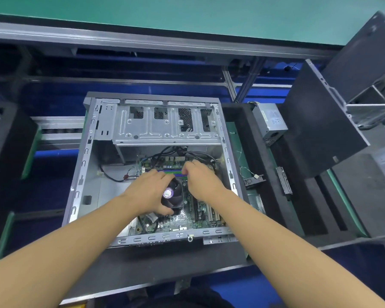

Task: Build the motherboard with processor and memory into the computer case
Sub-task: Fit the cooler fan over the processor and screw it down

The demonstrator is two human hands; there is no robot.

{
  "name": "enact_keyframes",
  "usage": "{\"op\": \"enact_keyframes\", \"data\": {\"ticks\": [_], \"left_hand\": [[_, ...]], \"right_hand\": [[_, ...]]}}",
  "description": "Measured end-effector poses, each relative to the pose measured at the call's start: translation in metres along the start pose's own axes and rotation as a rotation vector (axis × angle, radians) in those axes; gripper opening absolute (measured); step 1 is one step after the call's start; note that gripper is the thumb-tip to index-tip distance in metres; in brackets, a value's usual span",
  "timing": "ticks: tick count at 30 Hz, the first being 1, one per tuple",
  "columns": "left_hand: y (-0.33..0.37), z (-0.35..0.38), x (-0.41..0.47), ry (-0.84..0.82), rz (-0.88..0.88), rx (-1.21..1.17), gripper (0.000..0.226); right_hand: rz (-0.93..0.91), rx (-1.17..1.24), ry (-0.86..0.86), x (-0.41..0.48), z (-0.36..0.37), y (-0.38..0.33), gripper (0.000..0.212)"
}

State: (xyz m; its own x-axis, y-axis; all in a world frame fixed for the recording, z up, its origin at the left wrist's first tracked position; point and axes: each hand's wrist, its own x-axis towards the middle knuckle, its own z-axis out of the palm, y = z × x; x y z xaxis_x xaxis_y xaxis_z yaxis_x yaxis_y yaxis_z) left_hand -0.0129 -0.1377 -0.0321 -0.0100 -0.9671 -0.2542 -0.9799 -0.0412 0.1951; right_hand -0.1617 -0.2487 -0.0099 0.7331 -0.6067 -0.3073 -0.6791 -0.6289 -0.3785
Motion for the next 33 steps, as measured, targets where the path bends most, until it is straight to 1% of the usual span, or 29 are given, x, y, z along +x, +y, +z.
{"op": "enact_keyframes", "data": {"ticks": [2,3,4,5,7,8,9,10,11,12,13,14,16,18,19,20,23,25,27,28,30,31,32,33], "left_hand": [[-0.001,-0.002,-0.001,-0.034,0.001,0.02,0.106],[-0.002,-0.004,-0.002,-0.052,0.002,-0.016,0.11],[-0.004,-0.006,-0.005,-0.071,-0.004,-0.08,0.111],[-0.008,-0.01,-0.007,-0.094,-0.021,-0.157,0.111],[-0.021,-0.023,-0.014,-0.107,-0.051,-0.241,0.104],[-0.031,-0.029,-0.02,-0.074,-0.085,-0.256,0.092],[-0.039,-0.035,-0.023,0.005,-0.137,-0.289,0.071],[-0.048,-0.042,-0.028,0.127,-0.239,-0.37,0.047],[-0.054,-0.048,-0.032,0.24,-0.378,-0.473,0.03],[-0.056,-0.054,-0.034,0.305,-0.512,-0.536,0.026],[-0.055,-0.057,-0.033,0.297,-0.611,-0.55,0.022],[-0.053,-0.06,-0.032,0.22,-0.672,-0.496,0.017],[-0.043,-0.06,-0.028,-0.005,-0.726,-0.38,0.01],[-0.035,-0.052,-0.025,-0.171,-0.706,-0.31,0.015],[-0.035,-0.045,-0.024,-0.206,-0.694,-0.295,0.019],[-0.036,-0.039,-0.025,-0.205,-0.699,-0.289,0.02],[-0.044,-0.022,-0.025,-0.145,-0.769,-0.33,0.02],[-0.047,-0.013,-0.023,-0.103,-0.82,-0.431,0.019],[-0.049,-0.008,-0.021,-0.007,-0.86,-0.503,0.015],[-0.05,-0.008,-0.02,0.065,-0.879,-0.489,0.017],[-0.054,-0.008,-0.017,0.175,-0.875,-0.418,0.034],[-0.056,-0.008,-0.016,0.189,-0.862,-0.403,0.042],[-0.059,-0.008,-0.015,0.183,-0.853,-0.4,0.046],[-0.061,-0.007,-0.014,0.169,-0.861,-0.407,0.043]], "right_hand": [[-0.053,0.131,-0.086,0.002,-0.003,-0.005,0.041],[-0.085,0.165,-0.136,0.001,-0.004,-0.007,0.045],[-0.12,0.184,-0.188,0.0,-0.005,-0.009,0.054],[-0.153,0.196,-0.238,-0.001,-0.004,-0.01,0.067],[-0.224,0.13,-0.285,-0.003,0.0,-0.011,0.096],[-0.268,0.058,-0.278,-0.002,0.004,-0.014,0.105],[-0.303,-0.01,-0.254,-0.002,0.007,-0.014,0.11],[-0.339,-0.07,-0.231,0.001,0.009,-0.016,0.11],[-0.377,-0.121,-0.218,0.005,0.011,-0.019,0.109],[-0.409,-0.16,-0.215,0.009,0.012,-0.022,0.108],[-0.43,-0.184,-0.222,0.011,0.013,-0.023,0.106],[-0.439,-0.189,-0.233,0.014,0.013,-0.024,0.105],[-0.426,-0.141,-0.262,0.016,0.013,-0.023,0.102],[-0.414,-0.08,-0.277,0.016,0.014,-0.021,0.1],[-0.411,-0.061,-0.28,0.015,0.015,-0.02,0.1],[-0.407,-0.049,-0.284,0.014,0.015,-0.02,0.1],[-0.393,-0.018,-0.294,0.014,0.015,-0.019,0.099],[-0.384,0.003,-0.3,0.014,0.016,-0.018,0.098],[-0.382,0.015,-0.305,0.014,0.016,-0.017,0.098],[-0.382,0.02,-0.307,0.013,0.017,-0.017,0.098],[-0.376,0.028,-0.31,0.014,0.018,-0.017,0.098],[-0.371,0.028,-0.316,0.014,0.018,-0.017,0.098],[-0.364,0.03,-0.323,0.015,0.018,-0.016,0.098],[-0.357,0.033,-0.329,0.015,0.018,-0.016,0.099]]}}
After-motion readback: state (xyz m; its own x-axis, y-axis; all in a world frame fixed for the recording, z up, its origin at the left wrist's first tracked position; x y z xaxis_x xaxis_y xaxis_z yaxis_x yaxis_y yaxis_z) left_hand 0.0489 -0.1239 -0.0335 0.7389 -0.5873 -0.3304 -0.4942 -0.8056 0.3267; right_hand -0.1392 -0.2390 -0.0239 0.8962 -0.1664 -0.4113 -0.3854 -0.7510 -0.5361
